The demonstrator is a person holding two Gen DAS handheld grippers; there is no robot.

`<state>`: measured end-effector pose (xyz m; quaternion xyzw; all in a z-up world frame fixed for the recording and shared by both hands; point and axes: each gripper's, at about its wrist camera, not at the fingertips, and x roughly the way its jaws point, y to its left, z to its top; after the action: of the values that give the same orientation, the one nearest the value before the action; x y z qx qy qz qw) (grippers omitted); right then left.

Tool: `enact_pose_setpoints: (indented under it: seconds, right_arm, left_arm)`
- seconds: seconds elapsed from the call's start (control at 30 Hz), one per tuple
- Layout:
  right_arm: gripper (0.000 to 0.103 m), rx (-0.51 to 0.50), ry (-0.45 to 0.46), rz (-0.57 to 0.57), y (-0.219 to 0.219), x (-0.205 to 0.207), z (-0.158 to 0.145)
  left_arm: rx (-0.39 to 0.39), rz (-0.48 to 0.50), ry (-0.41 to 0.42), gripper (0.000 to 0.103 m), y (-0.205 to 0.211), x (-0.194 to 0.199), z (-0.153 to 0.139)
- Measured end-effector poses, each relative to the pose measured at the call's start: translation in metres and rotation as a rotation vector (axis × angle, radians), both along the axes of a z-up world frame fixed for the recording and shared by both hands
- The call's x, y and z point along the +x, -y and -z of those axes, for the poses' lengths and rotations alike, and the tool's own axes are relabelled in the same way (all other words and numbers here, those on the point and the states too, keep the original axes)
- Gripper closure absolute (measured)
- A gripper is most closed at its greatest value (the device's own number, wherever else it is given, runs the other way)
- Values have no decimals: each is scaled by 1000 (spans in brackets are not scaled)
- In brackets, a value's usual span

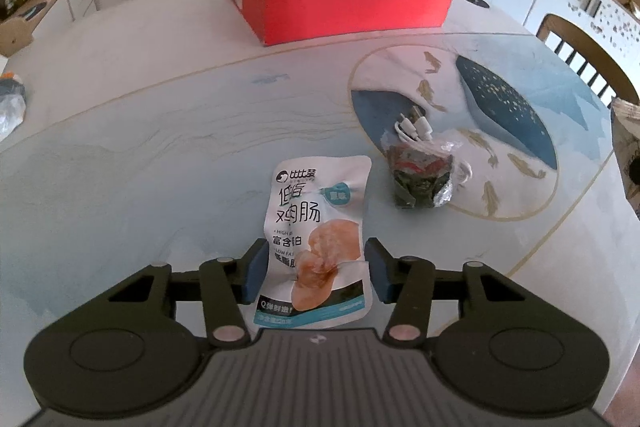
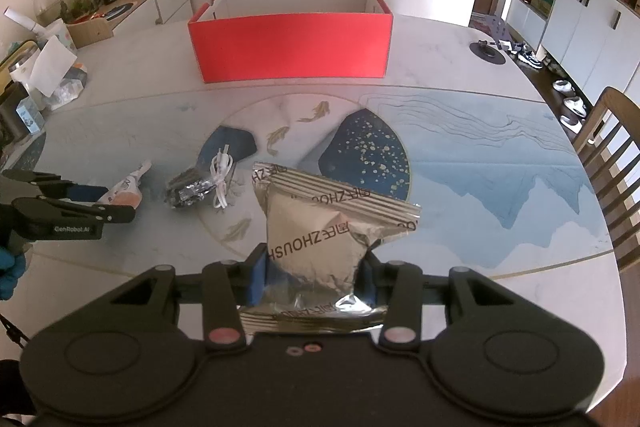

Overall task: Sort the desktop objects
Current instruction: 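Lift the sausage packet and foil bag off the table, then carry the sausage packet and foil bag over the red box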

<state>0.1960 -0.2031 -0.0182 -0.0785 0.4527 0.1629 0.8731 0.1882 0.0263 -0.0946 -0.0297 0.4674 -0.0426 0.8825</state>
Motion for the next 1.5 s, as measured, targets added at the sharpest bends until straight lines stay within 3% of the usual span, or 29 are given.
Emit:
enact_pose_setpoints:
  seconds: [0.43,0.87,1.5]
  right_arm:
    - [59,-10,13,-27,-6,1,-7]
    - [59,-14,57,-72,-14,9,-23]
    - [59,24,71,-203,-6,98,-53]
  left_arm:
    - [-53,-29,37,53,-8,-7,-16]
    - [-71,2,104,53,8,-2,-60]
    - [-73,-58,127,53,35,72,-99]
